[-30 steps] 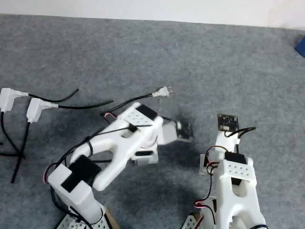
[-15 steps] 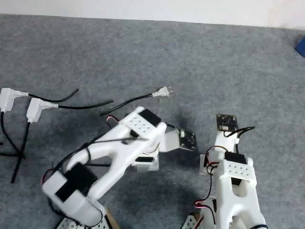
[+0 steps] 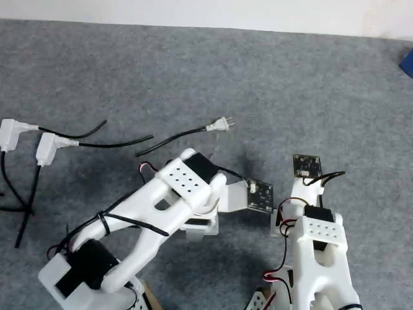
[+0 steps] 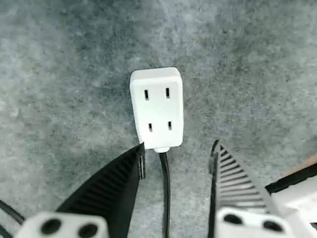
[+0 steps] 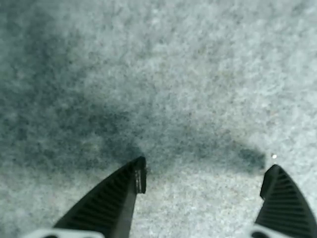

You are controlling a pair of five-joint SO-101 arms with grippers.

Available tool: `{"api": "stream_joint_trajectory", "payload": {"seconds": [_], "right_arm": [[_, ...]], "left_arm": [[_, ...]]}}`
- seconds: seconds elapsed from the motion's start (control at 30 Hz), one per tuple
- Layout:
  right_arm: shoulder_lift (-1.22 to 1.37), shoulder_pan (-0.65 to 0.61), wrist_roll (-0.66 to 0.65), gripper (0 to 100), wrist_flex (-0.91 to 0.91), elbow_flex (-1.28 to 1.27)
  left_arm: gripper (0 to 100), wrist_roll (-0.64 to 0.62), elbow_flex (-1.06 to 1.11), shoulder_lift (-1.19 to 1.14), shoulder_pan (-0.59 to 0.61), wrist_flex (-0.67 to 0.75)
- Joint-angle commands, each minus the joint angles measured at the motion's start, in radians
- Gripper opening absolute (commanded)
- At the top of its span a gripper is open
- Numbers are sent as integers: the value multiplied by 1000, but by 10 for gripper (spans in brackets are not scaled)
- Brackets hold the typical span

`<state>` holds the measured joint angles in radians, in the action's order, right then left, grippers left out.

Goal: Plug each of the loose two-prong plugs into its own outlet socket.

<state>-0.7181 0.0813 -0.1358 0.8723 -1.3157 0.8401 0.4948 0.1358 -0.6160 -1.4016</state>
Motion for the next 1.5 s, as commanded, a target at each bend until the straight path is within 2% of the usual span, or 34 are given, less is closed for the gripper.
{"api": "stream_joint_trajectory", "payload": {"seconds": [0.0,0.1,0.2,0.3,0.4,0.5,0.57,0.67,0.73,0.8,0.97,1.17,1.37,1.47], "right_arm": [[7,-8,-11,357,12,5],[8,-65,-14,357,48,77],[8,-188,-5,357,156,266],[31,-320,48,357,285,545],[179,-423,68,357,384,854],[424,-463,193,357,418,1122],[619,-463,390,344,421,1277],[891,-467,720,240,435,1492],[1049,-479,875,160,435,1639],[1187,-487,964,106,437,1768],[1425,-486,1066,91,493,2061],[1596,-484,1077,94,515,2367],[1685,-489,1083,245,532,2457],[1696,-515,1109,257,598,2466]], "left_arm": [[224,-15,-108,39,170,17],[224,-153,-225,38,340,17],[224,-417,-302,36,486,12],[224,-664,-266,36,607,40],[224,-772,-139,44,671,196],[226,-852,-15,45,693,344],[226,-885,38,47,707,416],[226,-901,82,39,723,480],[226,-901,110,41,723,505],[225,-899,131,45,719,528],[225,-899,165,38,711,595],[224,-898,168,38,691,598],[224,-898,170,38,687,600],[224,-898,170,38,687,601]]}}
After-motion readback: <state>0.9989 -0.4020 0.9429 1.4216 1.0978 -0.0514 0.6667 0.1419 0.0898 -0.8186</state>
